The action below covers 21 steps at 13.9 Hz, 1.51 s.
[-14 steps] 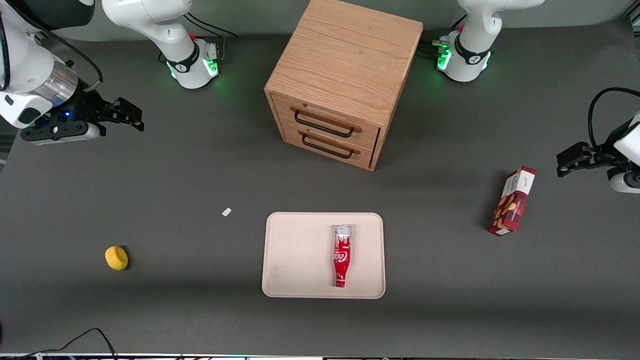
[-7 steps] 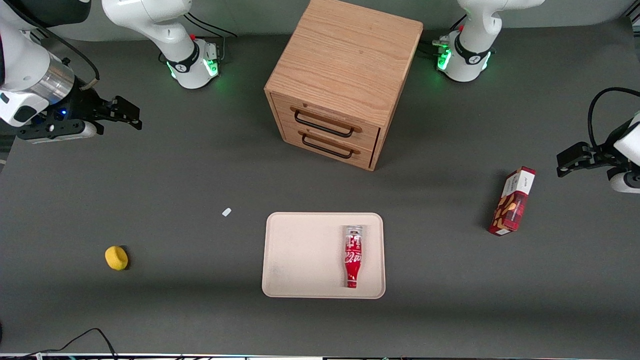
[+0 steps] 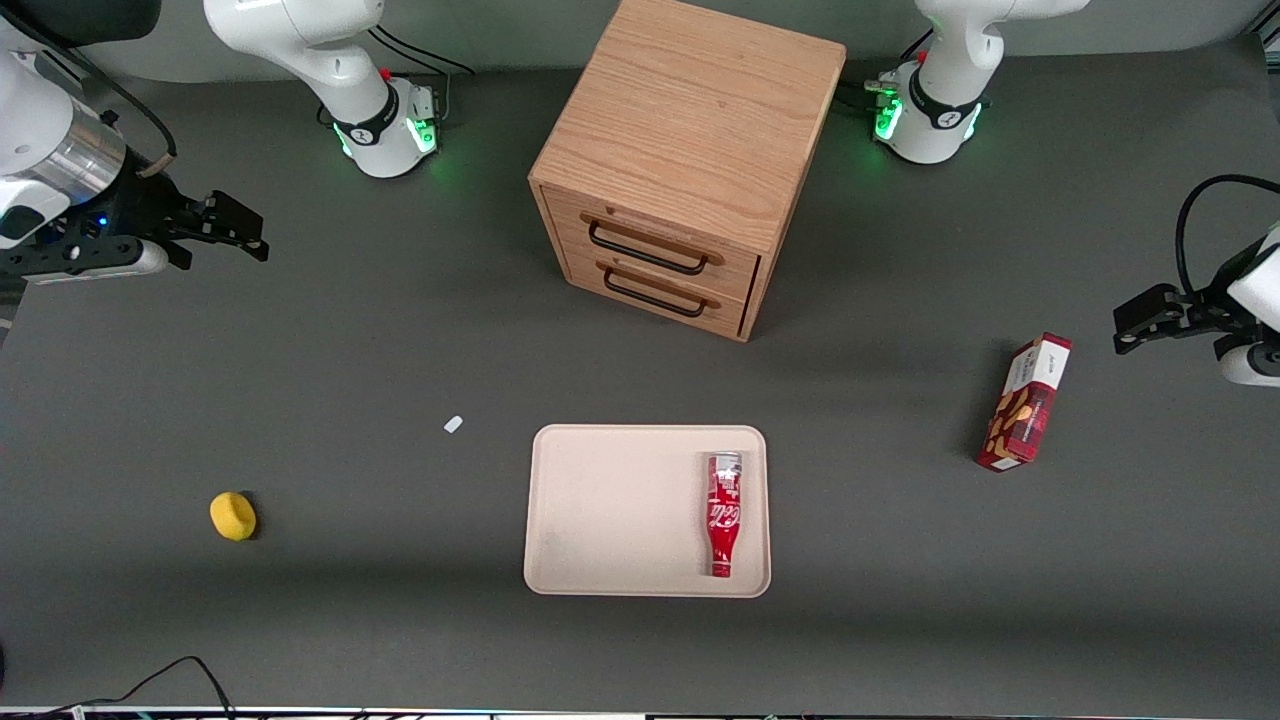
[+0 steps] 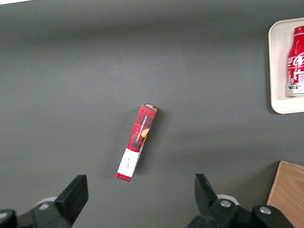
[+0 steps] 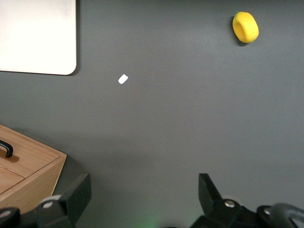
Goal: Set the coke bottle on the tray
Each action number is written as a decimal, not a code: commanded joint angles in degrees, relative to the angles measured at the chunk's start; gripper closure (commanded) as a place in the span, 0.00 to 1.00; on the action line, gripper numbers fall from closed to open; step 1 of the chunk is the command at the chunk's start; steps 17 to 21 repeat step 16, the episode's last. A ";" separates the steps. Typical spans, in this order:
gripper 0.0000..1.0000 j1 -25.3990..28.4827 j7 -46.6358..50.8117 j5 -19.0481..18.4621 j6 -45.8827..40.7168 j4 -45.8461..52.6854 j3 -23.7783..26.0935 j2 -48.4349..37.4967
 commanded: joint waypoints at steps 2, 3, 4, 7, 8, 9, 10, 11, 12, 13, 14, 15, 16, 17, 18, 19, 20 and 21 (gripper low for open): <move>0.00 -1.04 -1.21 1.44 -1.20 2.07 0.19 1.23; 0.00 -1.13 -1.12 1.44 -1.20 1.90 0.01 1.15; 0.00 -1.13 -0.95 1.44 -1.20 1.90 0.01 1.15; 0.00 -1.22 -2.34 1.44 -1.38 1.99 0.01 1.15; 0.00 -1.13 -2.53 1.35 -1.38 1.90 0.01 1.15; 0.00 -1.04 -2.53 1.35 -2.07 1.90 0.01 1.15; 0.00 -1.13 -2.53 1.35 -2.26 1.90 0.01 1.23; 0.00 -1.13 -2.53 1.35 -2.26 1.90 0.01 1.15; 0.00 -1.22 -2.44 1.35 -2.34 1.90 0.01 1.15; 0.00 -1.22 -2.53 1.35 -2.35 1.90 0.01 1.15; 0.00 -1.13 -2.61 1.35 -2.43 1.73 0.01 1.15; 0.00 -1.13 -2.53 1.35 -2.43 1.55 0.01 1.15; 0.00 -1.13 -2.44 1.35 -2.43 1.64 0.01 1.15; 0.00 -1.13 -2.44 1.35 -2.43 1.64 0.01 1.15; 0.00 -1.13 -2.44 1.35 -2.43 1.64 0.01 1.15; 0.00 -1.13 -2.44 1.35 -2.43 1.64 0.01 1.15; 0.00 -1.13 -2.44 1.35 -2.43 1.64 0.01 1.15; 0.00 -1.13 -2.44 1.35 -2.43 1.64 0.01 1.15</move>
